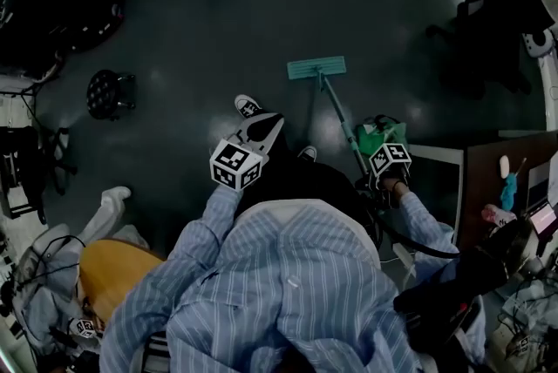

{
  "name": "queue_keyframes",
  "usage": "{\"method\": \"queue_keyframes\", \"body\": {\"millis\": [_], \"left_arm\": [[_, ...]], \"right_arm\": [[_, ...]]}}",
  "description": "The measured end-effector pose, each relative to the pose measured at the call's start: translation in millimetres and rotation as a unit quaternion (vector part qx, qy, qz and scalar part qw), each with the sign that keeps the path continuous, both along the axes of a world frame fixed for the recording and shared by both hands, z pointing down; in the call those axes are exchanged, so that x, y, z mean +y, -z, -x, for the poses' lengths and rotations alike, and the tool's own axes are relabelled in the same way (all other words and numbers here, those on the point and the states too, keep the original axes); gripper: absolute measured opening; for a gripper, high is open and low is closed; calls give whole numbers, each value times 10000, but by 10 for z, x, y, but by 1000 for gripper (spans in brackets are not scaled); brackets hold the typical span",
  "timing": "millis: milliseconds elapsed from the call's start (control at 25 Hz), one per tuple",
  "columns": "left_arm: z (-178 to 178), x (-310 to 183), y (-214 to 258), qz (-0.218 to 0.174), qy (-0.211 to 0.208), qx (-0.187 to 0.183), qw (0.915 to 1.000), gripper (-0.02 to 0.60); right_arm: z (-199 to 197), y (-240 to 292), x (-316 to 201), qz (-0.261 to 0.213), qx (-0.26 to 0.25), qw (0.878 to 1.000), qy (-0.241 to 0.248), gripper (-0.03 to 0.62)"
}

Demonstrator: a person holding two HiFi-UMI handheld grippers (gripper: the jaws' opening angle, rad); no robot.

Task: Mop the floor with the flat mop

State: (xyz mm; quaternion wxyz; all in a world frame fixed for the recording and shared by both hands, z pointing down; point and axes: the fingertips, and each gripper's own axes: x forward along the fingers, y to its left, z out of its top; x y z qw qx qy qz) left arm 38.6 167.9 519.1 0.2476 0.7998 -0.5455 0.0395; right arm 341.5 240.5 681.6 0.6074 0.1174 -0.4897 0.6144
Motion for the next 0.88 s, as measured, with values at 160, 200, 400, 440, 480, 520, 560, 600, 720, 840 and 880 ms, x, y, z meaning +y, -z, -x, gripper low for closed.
{"method": "queue_keyframes", "body": {"millis": [160,200,400,440,480,520,560,600,720,840,880], "left_arm": [[-129,-45,14,-16,-97,-84,9999,8],[-166,-73,37,-42,-122,-101,9999,8],[-201,-169,113,-123,-182,-173,9996,8],[-200,-170,117,-112,-169,-189,9996,8],[-210,-171,117,-99,-153,-198,9996,8],[-229,-175,114,-86,-136,-200,9997,8],[-252,-181,111,-78,-121,-201,9997,8],[-273,-189,109,-73,-110,-203,9997,8],[-297,-211,119,-69,-98,-238,9996,8],[-320,-248,130,-63,-126,-281,9995,8],[-334,-263,129,-56,-143,-290,9995,7]], "right_arm": [[-69,3,-58,-18,-31,10000,-31,55],[-96,10,-74,-22,-29,10000,-46,55],[-133,31,-113,-24,-21,9999,-114,55],[-138,33,-116,-21,-31,9999,-122,55],[-156,35,-121,-19,-39,9999,-135,55],[-186,36,-127,-20,-44,9999,-152,55],[-221,35,-135,-26,-44,9998,-170,55],[-253,32,-141,-33,-42,9998,-188,55],[-284,7,-133,-50,-56,9997,-217,55],[-291,-3,-132,-59,-72,9997,-230,55],[-304,-4,-138,-63,-72,9997,-241,55]]}}
